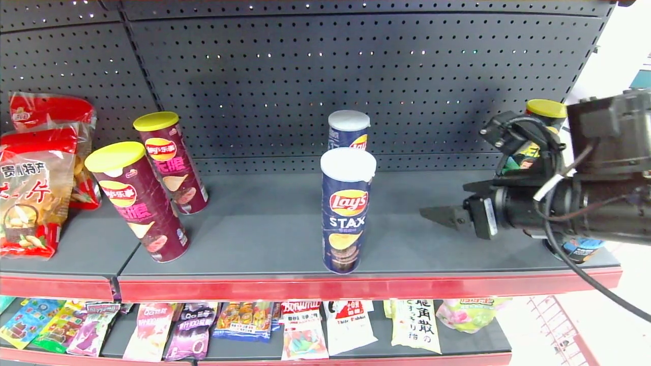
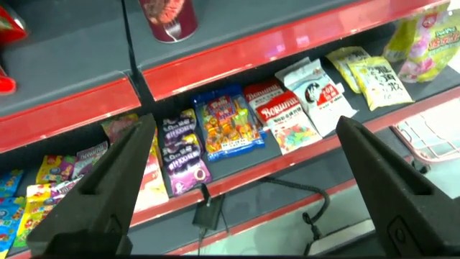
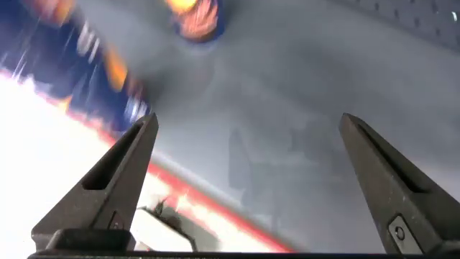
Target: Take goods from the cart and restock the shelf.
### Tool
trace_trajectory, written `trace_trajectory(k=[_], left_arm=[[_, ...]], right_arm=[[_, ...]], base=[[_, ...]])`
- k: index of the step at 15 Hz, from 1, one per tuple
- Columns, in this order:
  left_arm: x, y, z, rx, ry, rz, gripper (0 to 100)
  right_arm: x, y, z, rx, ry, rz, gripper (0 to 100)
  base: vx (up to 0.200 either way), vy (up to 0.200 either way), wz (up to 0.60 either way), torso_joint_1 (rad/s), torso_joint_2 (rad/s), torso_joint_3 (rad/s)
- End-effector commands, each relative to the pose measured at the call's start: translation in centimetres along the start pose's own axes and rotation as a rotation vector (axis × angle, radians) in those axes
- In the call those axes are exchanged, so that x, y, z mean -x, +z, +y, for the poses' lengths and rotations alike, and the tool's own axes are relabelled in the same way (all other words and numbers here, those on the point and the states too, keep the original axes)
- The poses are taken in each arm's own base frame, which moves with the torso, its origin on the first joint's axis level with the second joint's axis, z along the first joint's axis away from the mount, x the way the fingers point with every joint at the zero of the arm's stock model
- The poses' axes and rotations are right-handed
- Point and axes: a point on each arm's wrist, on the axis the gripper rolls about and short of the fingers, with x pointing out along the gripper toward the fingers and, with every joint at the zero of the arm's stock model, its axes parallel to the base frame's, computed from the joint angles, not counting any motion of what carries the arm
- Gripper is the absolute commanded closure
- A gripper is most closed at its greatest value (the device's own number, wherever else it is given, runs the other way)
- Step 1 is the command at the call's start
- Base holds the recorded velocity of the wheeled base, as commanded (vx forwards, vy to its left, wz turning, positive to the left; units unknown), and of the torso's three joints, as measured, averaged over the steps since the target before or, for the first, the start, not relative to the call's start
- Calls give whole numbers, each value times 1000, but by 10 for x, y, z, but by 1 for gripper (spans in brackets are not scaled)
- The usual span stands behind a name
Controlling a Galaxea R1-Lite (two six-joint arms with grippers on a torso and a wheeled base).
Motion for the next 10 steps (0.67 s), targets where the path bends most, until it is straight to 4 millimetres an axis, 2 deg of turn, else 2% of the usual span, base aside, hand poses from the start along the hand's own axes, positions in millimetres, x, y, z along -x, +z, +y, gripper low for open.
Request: trace_trajectory(k=[1, 2, 3, 6, 8, 9, 10], left_arm=[[-3, 0, 0, -2, -7, 22, 0], [-3, 1, 0, -2, -10, 29, 0], [-6, 3, 0, -2, -25, 44, 0], [-13, 15, 0, -2, -65, 65, 0], [-24, 30, 0, 19, -83, 64, 0], [-36, 46, 1, 45, -95, 62, 0], [-46, 56, 2, 61, -101, 64, 0]], right_arm=[[64, -26, 3, 8, -2, -83, 0], [75, -32, 3, 8, -3, -100, 0], [98, -50, 4, 8, -3, -134, 0], [146, -94, 4, -5, -73, -239, 0], [166, -120, 4, -30, -149, -300, 0], [180, -142, 5, -50, -202, -345, 0], [190, -155, 7, -73, -270, -352, 0]], base=[[0, 0, 0, 0, 0, 0], [0, 0, 0, 0, 0, 0], [0, 0, 0, 0, 0, 0], [0, 0, 0, 0, 0, 0], [0, 0, 0, 0, 0, 0], [0, 0, 0, 0, 0, 0], [0, 0, 0, 0, 0, 0]])
